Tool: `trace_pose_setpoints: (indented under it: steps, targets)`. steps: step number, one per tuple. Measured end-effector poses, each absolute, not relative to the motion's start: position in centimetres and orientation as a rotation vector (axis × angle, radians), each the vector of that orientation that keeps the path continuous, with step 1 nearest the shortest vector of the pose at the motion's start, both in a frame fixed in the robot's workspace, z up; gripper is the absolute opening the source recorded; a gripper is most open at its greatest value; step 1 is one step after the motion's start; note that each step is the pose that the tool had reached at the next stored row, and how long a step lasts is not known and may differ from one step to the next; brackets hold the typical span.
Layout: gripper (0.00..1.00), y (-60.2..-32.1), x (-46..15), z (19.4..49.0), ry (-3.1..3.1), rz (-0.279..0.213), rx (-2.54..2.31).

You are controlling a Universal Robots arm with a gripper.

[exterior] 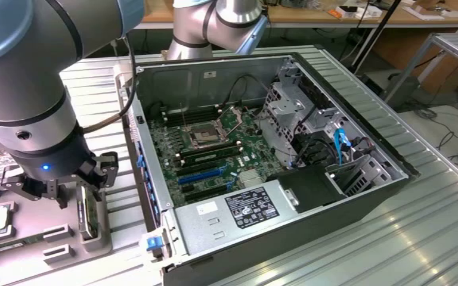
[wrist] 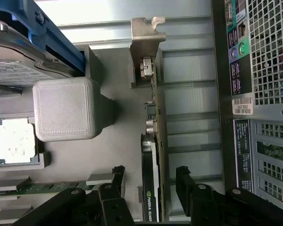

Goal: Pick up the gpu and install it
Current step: 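Pick up the gpu and move the gpu toward the slot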

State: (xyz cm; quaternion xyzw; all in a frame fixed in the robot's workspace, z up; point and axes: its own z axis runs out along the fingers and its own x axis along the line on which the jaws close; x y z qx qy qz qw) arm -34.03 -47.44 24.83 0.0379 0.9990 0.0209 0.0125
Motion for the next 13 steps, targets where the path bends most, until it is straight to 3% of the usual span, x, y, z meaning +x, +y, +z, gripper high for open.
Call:
trace_pose_setpoints:
  steps: [13]
  targets:
    - [0.56, -47.47, -34.03, 24.16, 3.114, 0.067, 0.118]
